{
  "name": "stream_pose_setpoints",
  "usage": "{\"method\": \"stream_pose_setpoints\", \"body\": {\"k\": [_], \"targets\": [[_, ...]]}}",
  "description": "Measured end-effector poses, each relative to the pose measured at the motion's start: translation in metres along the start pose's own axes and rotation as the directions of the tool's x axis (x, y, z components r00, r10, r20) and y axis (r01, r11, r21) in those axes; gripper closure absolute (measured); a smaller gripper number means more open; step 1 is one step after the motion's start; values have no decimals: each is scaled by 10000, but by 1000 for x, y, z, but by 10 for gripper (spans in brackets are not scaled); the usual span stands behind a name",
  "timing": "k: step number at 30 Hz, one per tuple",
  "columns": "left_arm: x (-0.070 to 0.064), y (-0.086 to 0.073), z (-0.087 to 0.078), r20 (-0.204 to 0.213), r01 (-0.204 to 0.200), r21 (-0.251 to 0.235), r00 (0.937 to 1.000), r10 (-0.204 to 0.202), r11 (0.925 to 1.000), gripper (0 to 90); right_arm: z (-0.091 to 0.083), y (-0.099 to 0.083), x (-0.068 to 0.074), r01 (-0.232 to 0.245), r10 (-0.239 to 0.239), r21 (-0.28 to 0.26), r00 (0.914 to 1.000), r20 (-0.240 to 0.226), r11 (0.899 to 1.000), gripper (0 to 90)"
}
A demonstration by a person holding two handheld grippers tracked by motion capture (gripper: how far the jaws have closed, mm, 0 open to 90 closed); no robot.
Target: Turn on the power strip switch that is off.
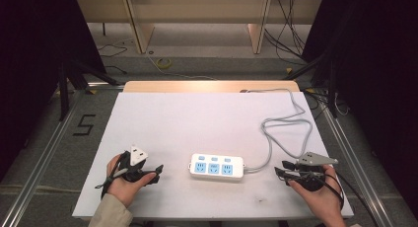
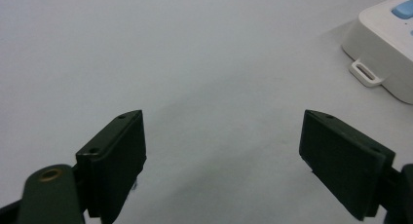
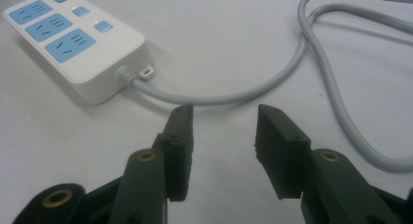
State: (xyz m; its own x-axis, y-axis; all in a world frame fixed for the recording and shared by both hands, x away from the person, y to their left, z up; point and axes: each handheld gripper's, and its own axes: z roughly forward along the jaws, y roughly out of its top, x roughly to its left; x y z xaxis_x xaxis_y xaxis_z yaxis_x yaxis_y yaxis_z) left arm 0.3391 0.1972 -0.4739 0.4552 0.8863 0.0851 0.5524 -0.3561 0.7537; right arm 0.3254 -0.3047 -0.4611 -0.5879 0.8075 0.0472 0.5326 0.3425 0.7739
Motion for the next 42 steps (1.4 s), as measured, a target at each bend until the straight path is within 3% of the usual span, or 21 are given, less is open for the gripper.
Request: {"method": "stream_pose_setpoints", "body": {"k": [11,19,22,42], "targets": [[2,0,-2,-239,-83,-17,9997,82,10000,168,-2,3,2,63,-63,-32,10000,-12,10000,596],[1,1,-2,-291,-125,-72,9995,123,9999,171,-6,8,4,495,-501,276,9985,217,9984,857],[1,1,-2,-286,-126,-76,9995,124,9999,173,-6,9,5,563,-572,410,9981,215,9976,900],[0,3,-2,-304,-158,-160,9994,153,9997,175,-2,22,12,842,-847,1000,9964,8,9914,900]]}}
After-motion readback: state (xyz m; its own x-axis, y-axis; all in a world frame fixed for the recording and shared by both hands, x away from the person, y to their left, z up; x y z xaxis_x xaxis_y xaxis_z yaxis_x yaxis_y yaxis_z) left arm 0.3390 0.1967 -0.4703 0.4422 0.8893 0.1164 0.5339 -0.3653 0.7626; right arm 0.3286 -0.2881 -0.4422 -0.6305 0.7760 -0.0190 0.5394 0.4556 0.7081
